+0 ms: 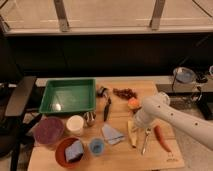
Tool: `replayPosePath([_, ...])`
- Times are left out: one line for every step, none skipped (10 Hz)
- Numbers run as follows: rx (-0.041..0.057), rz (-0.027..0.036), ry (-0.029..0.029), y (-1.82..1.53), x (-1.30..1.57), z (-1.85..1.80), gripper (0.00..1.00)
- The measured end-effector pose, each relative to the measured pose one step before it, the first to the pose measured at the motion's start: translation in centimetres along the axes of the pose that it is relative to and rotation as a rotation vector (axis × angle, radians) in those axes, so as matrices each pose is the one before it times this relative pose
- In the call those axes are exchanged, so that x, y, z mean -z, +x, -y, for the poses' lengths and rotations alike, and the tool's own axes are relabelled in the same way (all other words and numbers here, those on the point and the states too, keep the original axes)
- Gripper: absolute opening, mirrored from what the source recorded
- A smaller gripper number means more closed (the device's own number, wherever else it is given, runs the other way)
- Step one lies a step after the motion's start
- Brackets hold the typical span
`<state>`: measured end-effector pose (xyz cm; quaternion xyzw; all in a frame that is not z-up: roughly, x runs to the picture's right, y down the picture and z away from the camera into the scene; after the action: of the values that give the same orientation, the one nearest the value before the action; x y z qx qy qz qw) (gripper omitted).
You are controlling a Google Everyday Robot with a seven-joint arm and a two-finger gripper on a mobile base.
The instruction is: Place banana in purple bowl
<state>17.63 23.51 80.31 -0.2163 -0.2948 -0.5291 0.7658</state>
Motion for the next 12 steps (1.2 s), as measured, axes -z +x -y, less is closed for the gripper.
replayPosePath([-0.01178, -0.01618, 0.00374, 0.02, 1.12, 0.083, 0.05])
replayPosePath([-0.00969, -0.02011, -0.00015, 0.163, 1.457, 0.23, 0.0])
replayPosePath([0.00102, -0.01417, -0.00406, 0.213, 1.243, 0.311, 0.0])
replayPosePath([0.00309, -0.01398, -0.00955, 0.476, 2.043, 0.522, 0.0])
replayPosePath([0.0037, -0.01291, -0.0006, 0.616, 1.737, 0.469, 0.0])
replayPosePath([0.00254, -0.01385, 0.00226, 0.73, 1.756, 0.489, 0.0])
replayPosePath([0.00822, -0.00705, 0.00715, 0.898, 1.84, 0.926, 0.0])
replayPosePath([0.01853, -0.00738, 0.02499, 1.252, 1.86, 1.868, 0.0])
replayPosePath([0.01311, 0.0058, 0.0109, 0.322, 0.765, 1.288, 0.0])
replayPosePath([0.0147, 0.00287, 0.01584, 0.208, 0.367, 1.528, 0.0])
replayPosePath([-0.00403, 0.00271, -0.00581, -0.104, 0.034, -0.395, 0.0])
replayPosePath([0.00011, 0.0007, -0.00036, -0.031, -0.019, -0.004, 0.0])
